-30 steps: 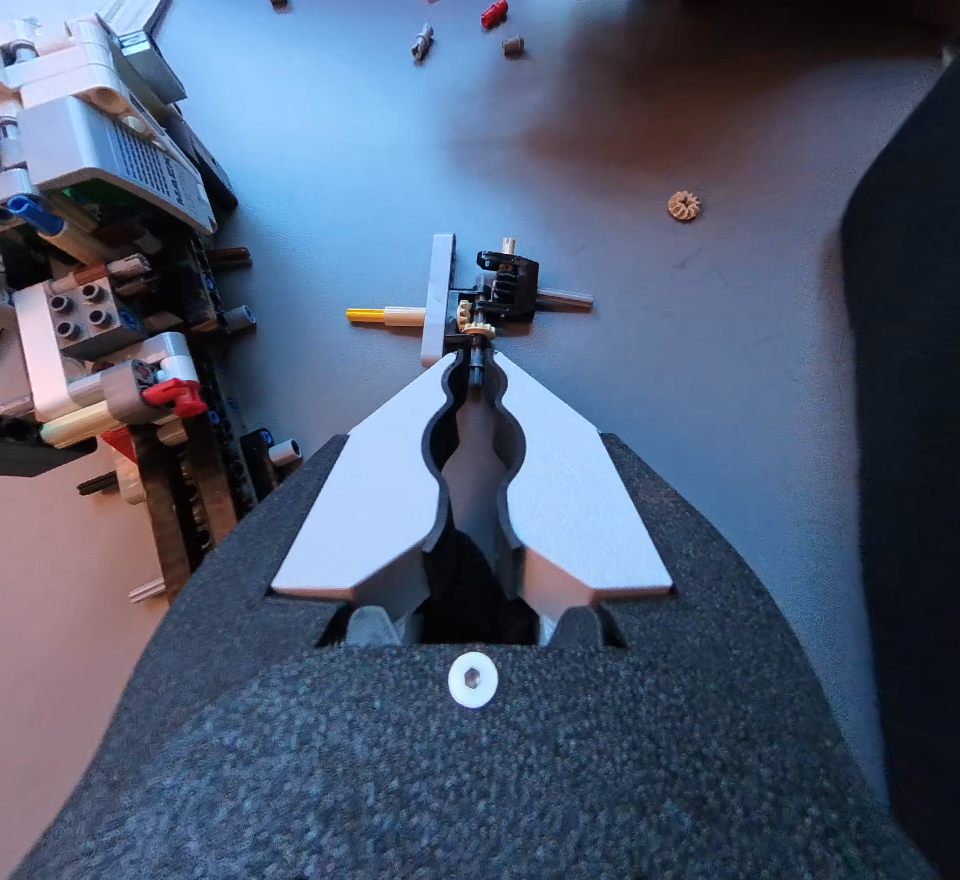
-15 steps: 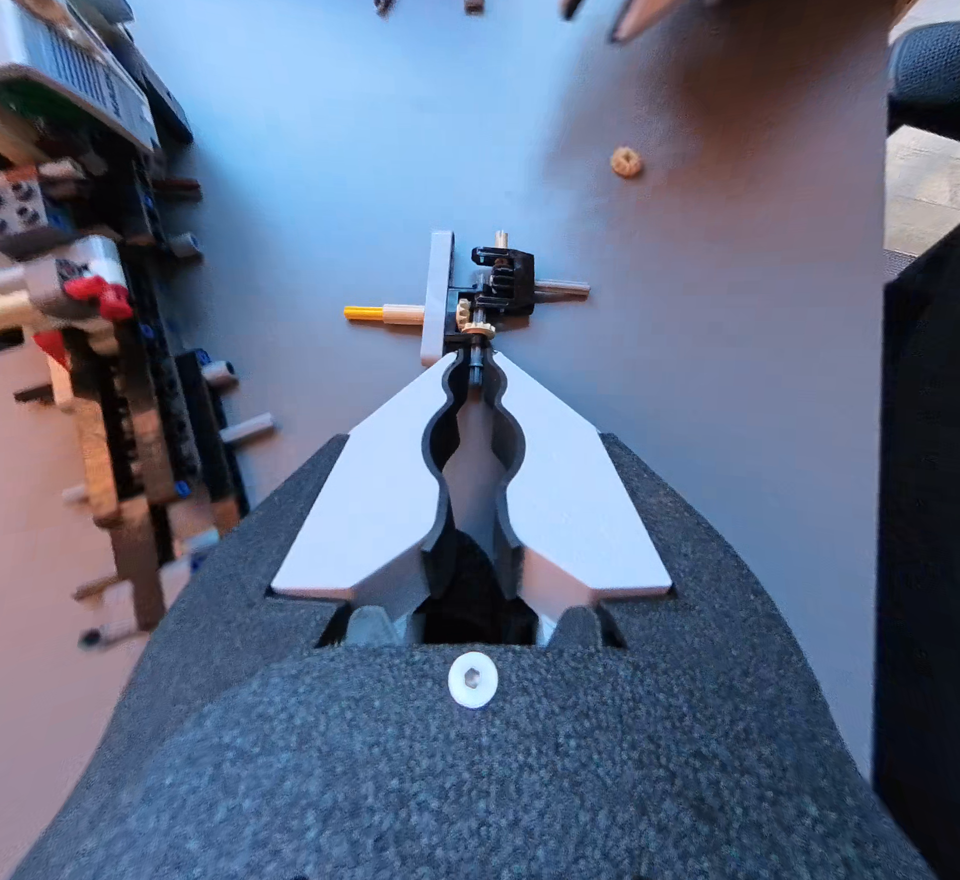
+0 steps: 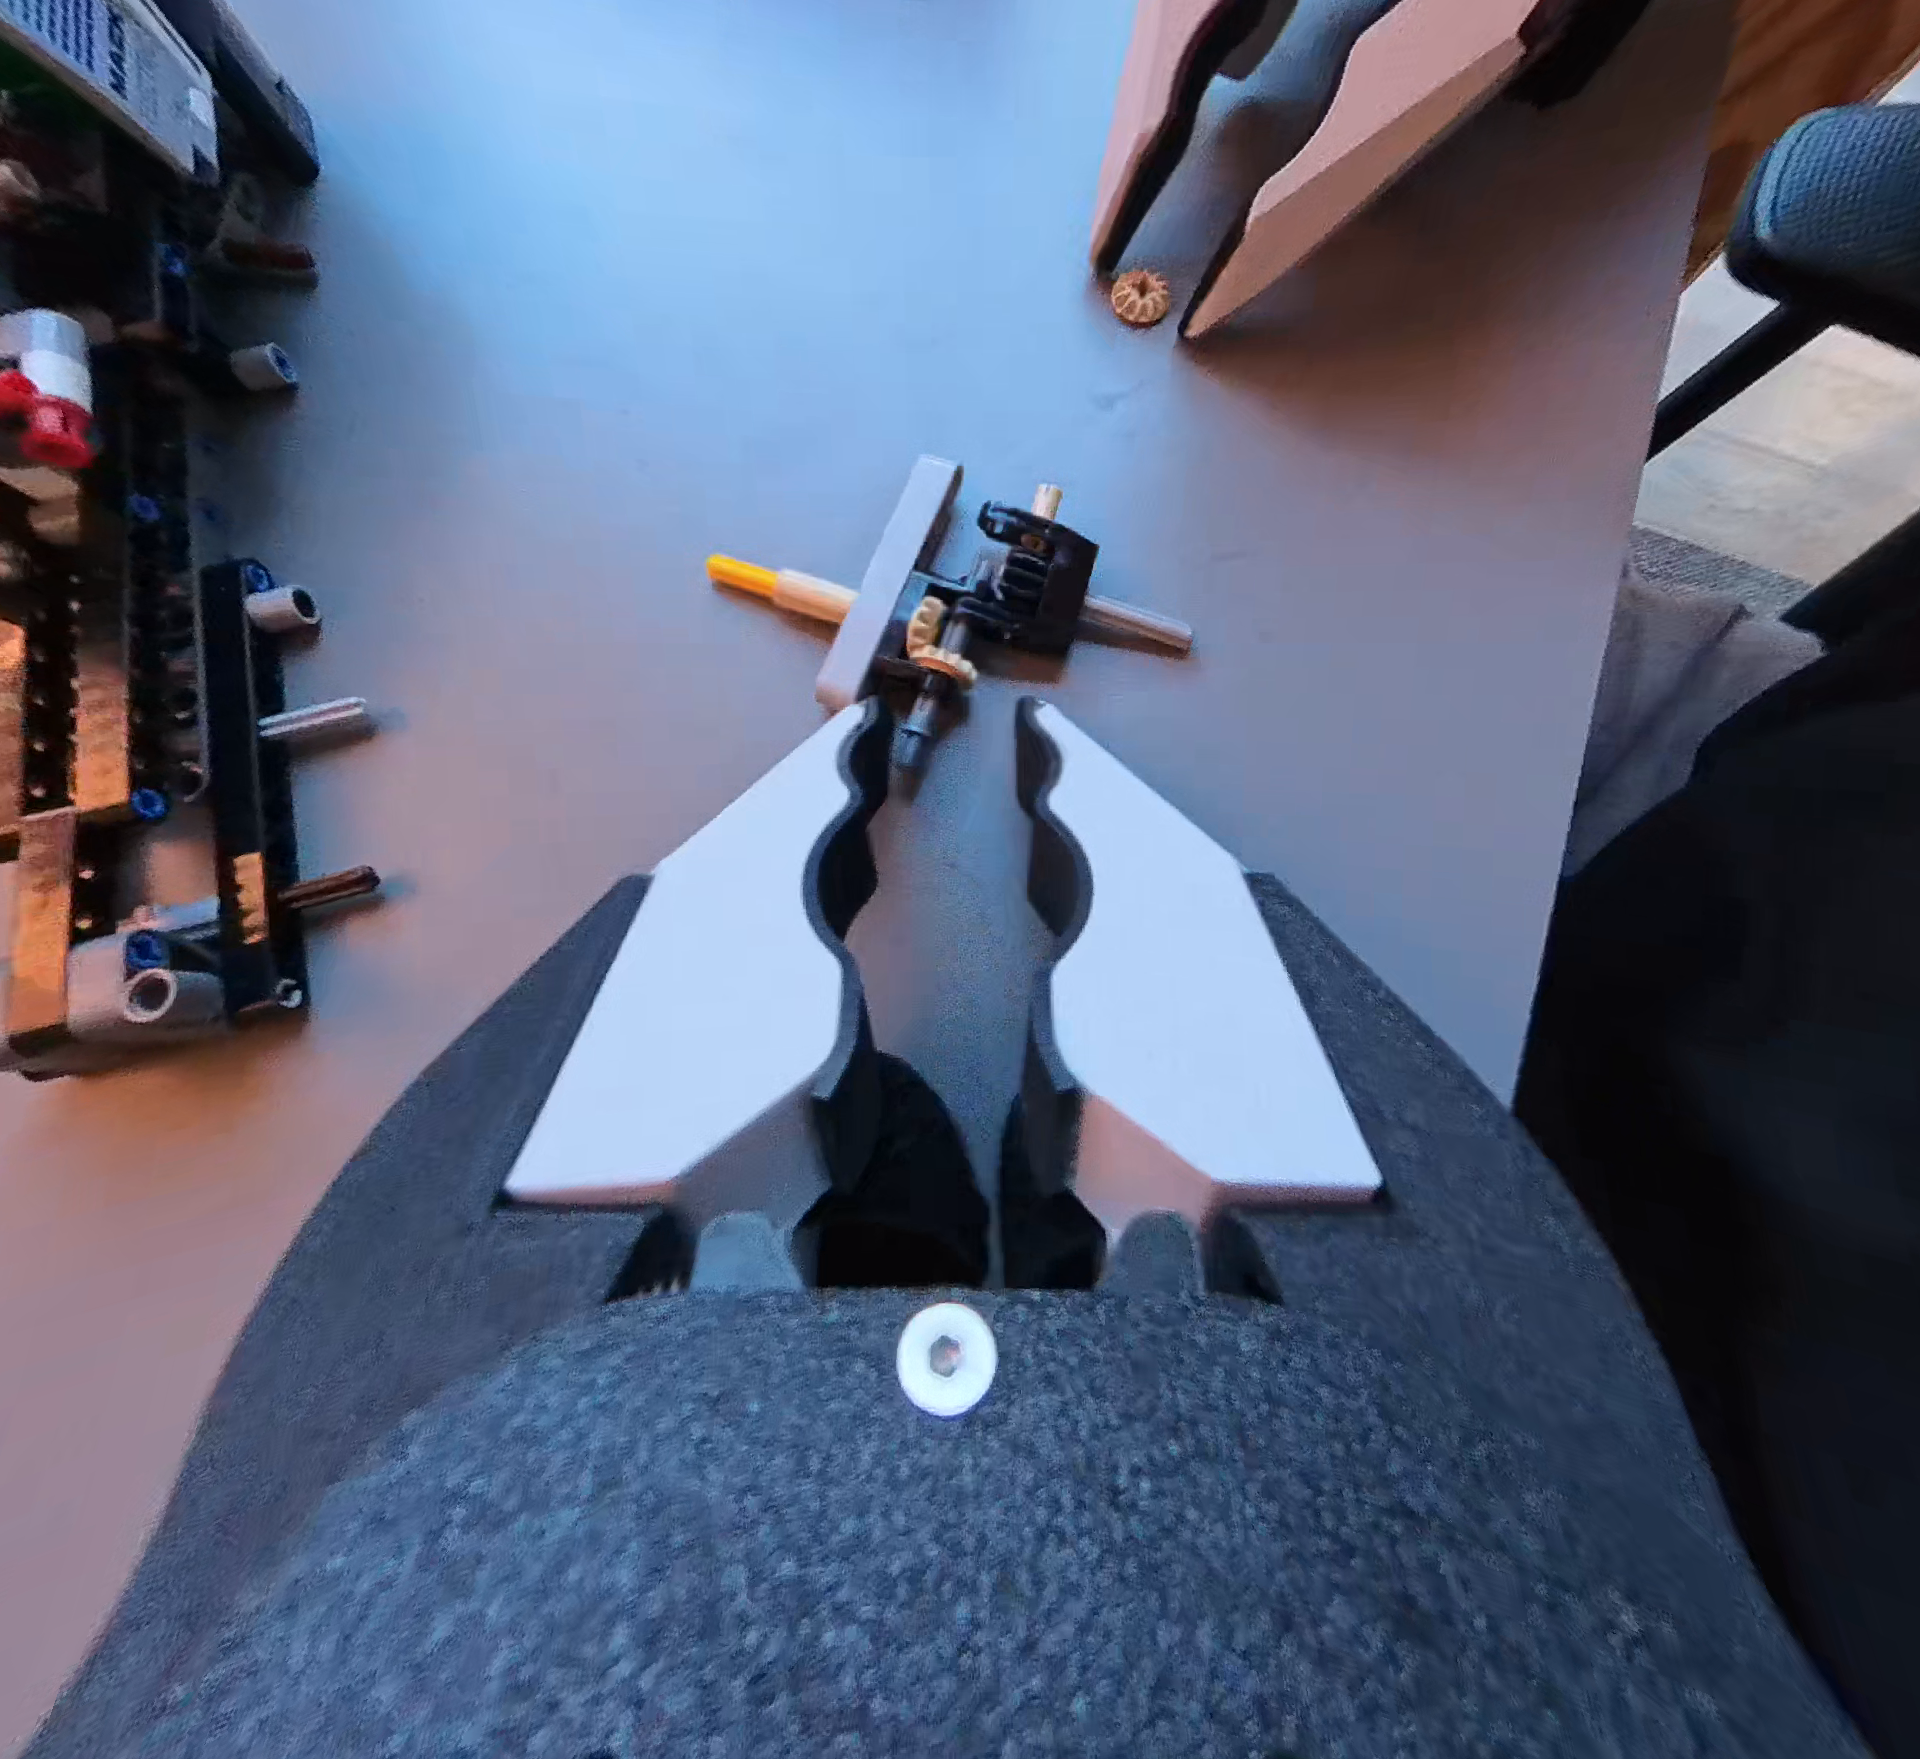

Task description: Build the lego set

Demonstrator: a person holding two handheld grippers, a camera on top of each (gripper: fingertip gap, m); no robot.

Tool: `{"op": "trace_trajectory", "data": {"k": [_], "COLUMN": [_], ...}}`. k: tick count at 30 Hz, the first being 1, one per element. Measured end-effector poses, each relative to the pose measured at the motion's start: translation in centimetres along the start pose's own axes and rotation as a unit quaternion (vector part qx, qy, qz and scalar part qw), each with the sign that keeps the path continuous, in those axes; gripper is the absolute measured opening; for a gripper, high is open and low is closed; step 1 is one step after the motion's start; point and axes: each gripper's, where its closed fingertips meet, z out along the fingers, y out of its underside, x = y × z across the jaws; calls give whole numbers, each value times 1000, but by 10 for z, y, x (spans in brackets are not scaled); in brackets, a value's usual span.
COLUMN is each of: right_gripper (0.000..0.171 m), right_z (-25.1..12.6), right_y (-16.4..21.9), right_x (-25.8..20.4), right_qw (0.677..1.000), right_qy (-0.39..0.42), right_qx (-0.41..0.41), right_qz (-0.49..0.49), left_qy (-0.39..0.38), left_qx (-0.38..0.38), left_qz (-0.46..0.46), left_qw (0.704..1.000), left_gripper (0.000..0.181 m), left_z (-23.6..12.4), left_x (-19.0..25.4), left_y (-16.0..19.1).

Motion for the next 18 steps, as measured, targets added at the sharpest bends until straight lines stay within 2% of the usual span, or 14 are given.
{"op": "trace_trajectory", "data": {"k": [1, 4, 6, 9, 12, 16, 17, 18], "right_gripper": [13, 12, 11, 11, 11, 11, 11, 11], "right_z": [0, 2, 2, -8, -28, -38, -39, -38], "right_y": [0, -3, -5, -28, -64, -83, -84, -85], "right_x": [0, -2, -5, -11, -31, -48, -51, -53], "right_qw": [1000, 999, 996, 973, 924, 876, 876, 879], "right_qy": [1, 24, 60, 160, 253, 314, 313, 307], "right_qx": [0, 4, 6, 31, 72, 80, 84, 90], "right_qz": [-2, -35, -71, -166, -276, -356, -358, -353], "left_qy": [-2, -28, -13, 77, 154, 229, 243, 252], "left_qx": [1, 44, 85, 88, 103, 148, 157, 164], "left_qz": [-9, -23, -37, -74, -110, -153, -159, -164], "left_qw": [1000, 998, 996, 990, 977, 950, 944, 940], "left_gripper": [26, 26, 26, 26, 26, 18, 5, 2], "left_z": [-1, -13, -21, -17, -13, -23, -27, -30], "left_x": [1, -1, 8, 34, 54, 70, 72, 73], "left_y": [-1, -19, -40, -57, -69, -82, -83, -83]}}
